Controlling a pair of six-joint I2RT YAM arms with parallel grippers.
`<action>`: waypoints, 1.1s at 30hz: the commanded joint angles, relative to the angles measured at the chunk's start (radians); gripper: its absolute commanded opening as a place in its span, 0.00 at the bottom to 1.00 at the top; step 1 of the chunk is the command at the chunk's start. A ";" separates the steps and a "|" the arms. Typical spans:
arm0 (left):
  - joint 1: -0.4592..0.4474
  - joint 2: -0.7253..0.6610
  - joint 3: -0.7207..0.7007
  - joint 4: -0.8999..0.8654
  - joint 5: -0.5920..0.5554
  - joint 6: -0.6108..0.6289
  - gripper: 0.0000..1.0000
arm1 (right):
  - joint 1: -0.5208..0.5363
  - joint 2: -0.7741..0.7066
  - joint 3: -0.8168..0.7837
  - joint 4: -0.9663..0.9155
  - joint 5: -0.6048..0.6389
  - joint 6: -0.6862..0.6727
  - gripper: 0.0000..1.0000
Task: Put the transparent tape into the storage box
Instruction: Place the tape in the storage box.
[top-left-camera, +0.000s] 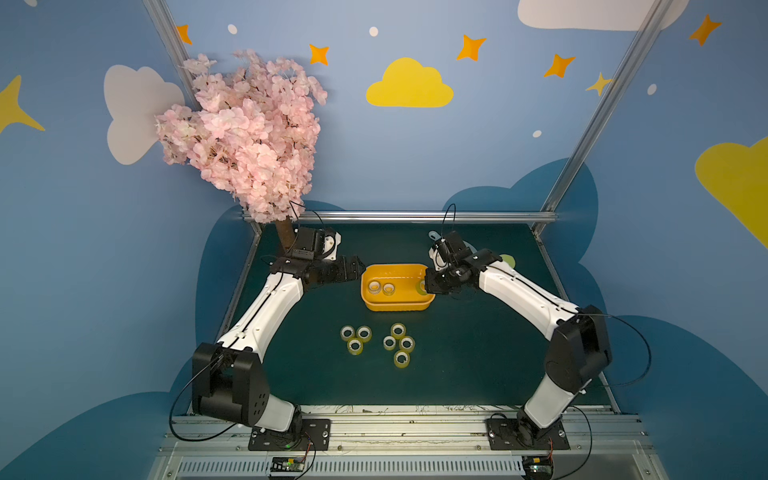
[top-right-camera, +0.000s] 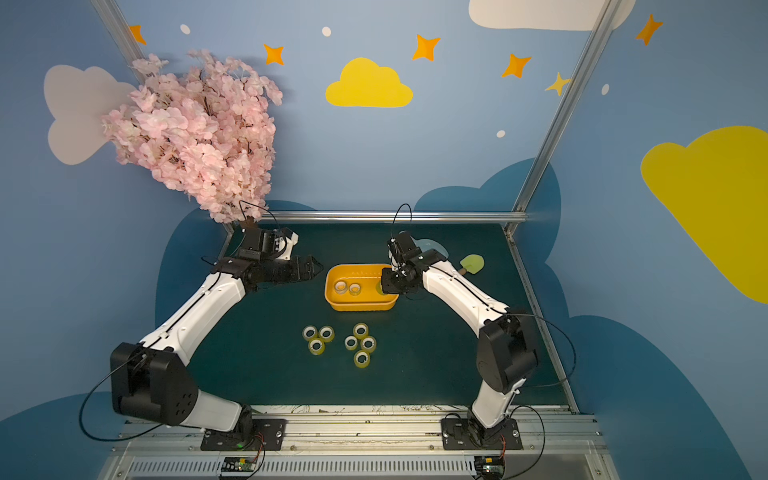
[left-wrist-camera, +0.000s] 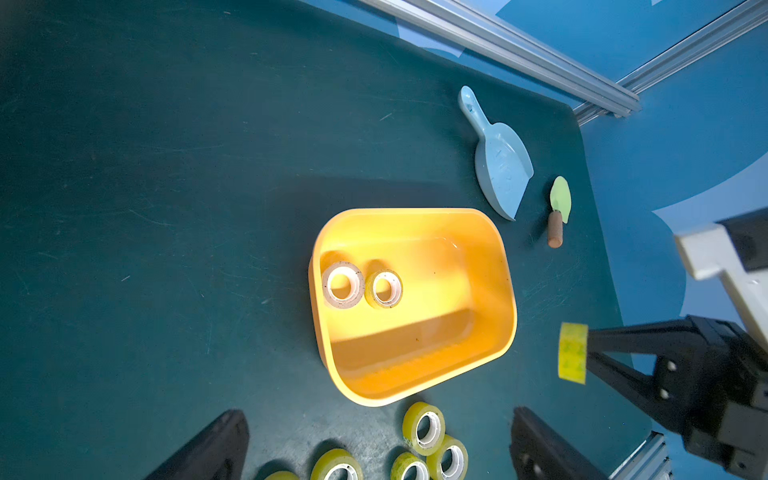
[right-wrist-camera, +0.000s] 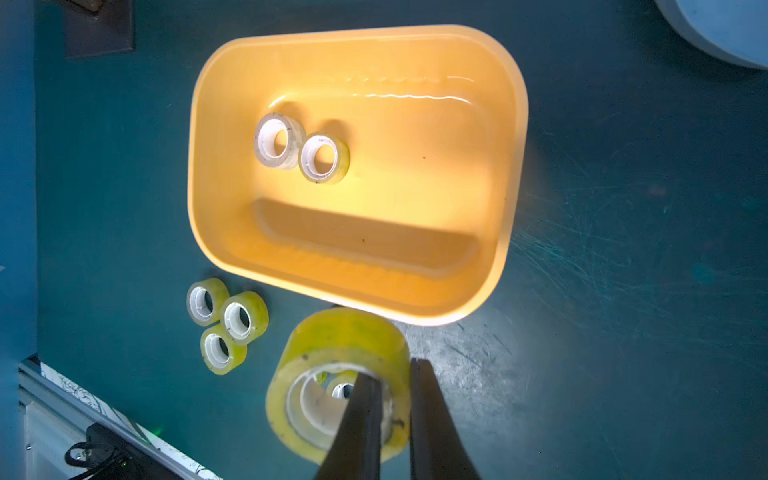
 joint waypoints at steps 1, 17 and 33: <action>-0.001 0.011 0.003 0.004 0.007 0.005 1.00 | -0.012 0.093 0.093 -0.119 -0.046 -0.061 0.04; -0.001 0.021 0.014 0.001 0.059 -0.013 1.00 | -0.011 0.353 0.253 -0.098 -0.030 -0.045 0.05; -0.001 0.026 0.018 -0.001 0.078 -0.018 1.00 | -0.012 0.578 0.501 -0.070 -0.070 0.029 0.25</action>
